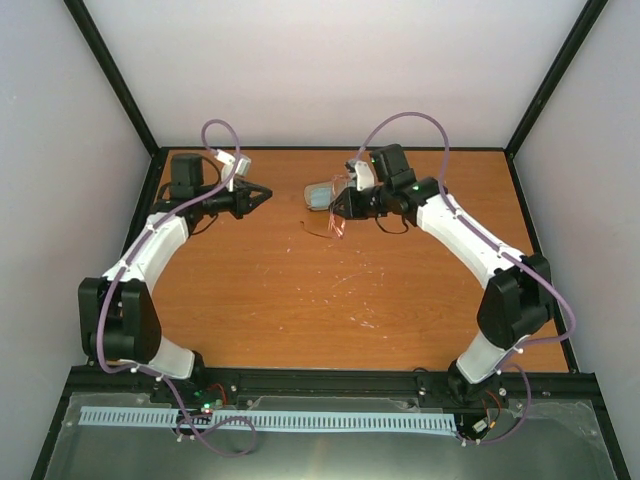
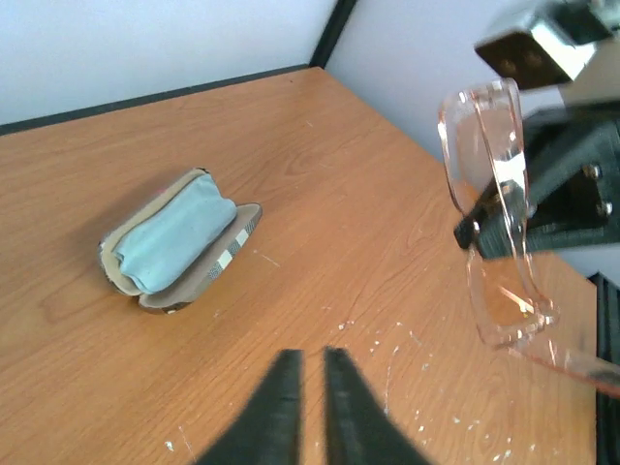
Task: Organize the sunglasses
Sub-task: Fold the sunglasses.
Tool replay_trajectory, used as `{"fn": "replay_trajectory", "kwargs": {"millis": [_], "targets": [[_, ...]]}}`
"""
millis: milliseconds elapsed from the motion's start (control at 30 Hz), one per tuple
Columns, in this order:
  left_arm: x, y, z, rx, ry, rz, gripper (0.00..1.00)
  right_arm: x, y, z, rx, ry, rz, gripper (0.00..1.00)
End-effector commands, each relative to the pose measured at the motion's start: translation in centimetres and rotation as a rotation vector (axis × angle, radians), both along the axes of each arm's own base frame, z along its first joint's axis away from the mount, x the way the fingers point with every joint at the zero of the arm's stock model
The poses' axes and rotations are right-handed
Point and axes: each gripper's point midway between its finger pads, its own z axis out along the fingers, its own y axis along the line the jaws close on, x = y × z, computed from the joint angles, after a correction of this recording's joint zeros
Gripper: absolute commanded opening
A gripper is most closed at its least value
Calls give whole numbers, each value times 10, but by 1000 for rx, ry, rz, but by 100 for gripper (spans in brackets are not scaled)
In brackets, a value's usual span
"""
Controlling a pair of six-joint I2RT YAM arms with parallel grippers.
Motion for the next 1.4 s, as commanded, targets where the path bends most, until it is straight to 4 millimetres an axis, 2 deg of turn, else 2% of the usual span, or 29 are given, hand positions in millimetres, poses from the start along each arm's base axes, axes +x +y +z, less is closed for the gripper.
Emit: {"fn": "replay_trajectory", "kwargs": {"millis": [0,100,167,300,467,600,900,1133,1233,1300,1367], "targets": [[-27,-25,-6,-37,40,-95,1,10,-15,12,-6,-28,-59,3],[-62,-49,-22,1,42,-184,1,30,-23,11,-13,-33,-127,3],[-76,-55,-24,-5,46,-210,1,40,-22,13,-2,-31,-149,3],[-87,-57,-26,2,40,-235,1,59,-13,15,20,-27,-160,3],[-94,-66,-8,-48,17,-297,2,66,5,16,51,-10,-122,3],[-87,-73,2,-85,6,-313,4,57,20,17,60,-9,-69,3],[-52,-82,2,-94,-29,-302,7,21,46,16,88,13,38,3],[-29,-87,-1,-89,-31,-279,9,4,47,13,93,34,71,3],[-22,-86,-8,-60,-28,-257,12,5,41,7,65,34,41,3],[-15,-81,-13,-30,-30,-216,16,9,34,3,48,38,5,3],[-6,-74,-20,1,-23,-164,25,11,29,-2,58,55,-15,3]]}}
